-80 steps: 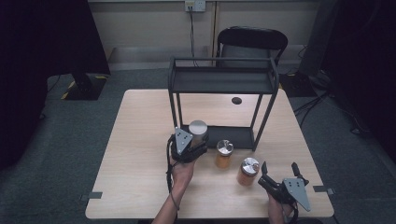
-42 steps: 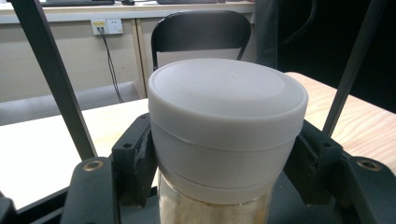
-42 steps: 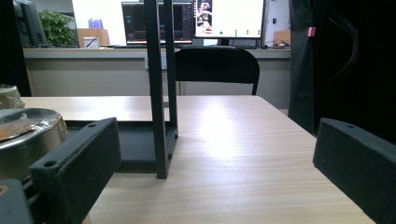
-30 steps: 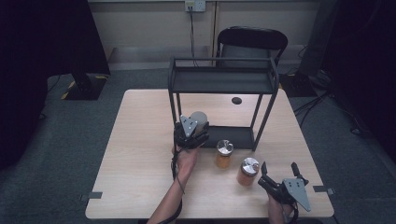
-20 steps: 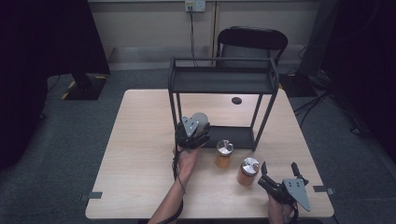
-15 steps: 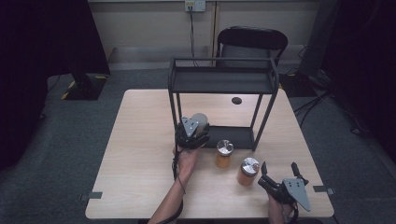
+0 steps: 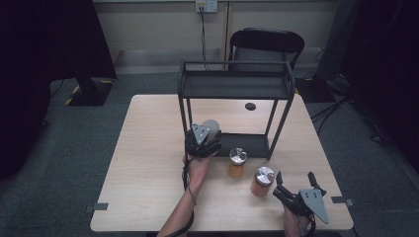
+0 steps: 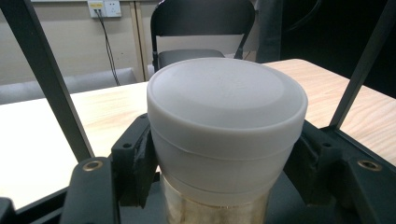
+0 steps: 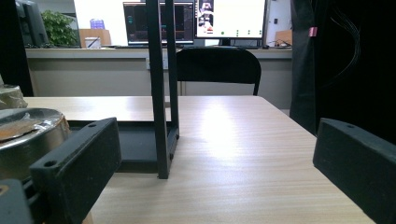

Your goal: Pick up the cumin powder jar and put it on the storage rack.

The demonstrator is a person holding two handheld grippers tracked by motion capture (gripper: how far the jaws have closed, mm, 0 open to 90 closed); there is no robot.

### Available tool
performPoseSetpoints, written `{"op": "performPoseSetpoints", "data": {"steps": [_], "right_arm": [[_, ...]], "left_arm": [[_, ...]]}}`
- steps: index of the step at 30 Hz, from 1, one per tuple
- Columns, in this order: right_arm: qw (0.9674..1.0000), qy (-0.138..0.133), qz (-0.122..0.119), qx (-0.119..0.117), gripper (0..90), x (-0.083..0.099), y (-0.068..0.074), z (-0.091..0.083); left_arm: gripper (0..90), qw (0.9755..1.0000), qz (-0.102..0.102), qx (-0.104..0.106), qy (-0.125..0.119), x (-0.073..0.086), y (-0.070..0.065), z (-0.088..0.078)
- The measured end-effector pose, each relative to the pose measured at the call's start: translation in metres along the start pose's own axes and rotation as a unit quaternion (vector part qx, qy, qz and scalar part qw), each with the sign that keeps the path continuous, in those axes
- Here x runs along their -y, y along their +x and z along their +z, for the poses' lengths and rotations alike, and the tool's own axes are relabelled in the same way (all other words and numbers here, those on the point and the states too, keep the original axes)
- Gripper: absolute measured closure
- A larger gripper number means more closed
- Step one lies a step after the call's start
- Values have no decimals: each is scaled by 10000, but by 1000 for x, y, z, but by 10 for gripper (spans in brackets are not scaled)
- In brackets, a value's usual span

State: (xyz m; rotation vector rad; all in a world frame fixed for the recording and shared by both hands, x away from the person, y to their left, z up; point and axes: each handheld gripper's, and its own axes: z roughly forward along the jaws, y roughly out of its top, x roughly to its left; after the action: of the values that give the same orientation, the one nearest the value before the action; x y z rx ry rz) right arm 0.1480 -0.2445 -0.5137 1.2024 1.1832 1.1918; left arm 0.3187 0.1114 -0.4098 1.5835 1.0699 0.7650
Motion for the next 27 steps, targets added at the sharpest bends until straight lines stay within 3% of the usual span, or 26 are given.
{"op": "performPoseSetpoints", "data": {"steps": [3,14,27], "right_arm": [[10000,2,2,5,0,0,0,0],[10000,6,2,-4,1,0,0,0],[10000,21,4,-12,2,-1,0,0]], "left_arm": [[326,10000,-60,35,-27,-2,1,0],[314,10000,12,-4,-40,-7,0,1],[308,9995,109,0,-284,-19,0,-2]]}}
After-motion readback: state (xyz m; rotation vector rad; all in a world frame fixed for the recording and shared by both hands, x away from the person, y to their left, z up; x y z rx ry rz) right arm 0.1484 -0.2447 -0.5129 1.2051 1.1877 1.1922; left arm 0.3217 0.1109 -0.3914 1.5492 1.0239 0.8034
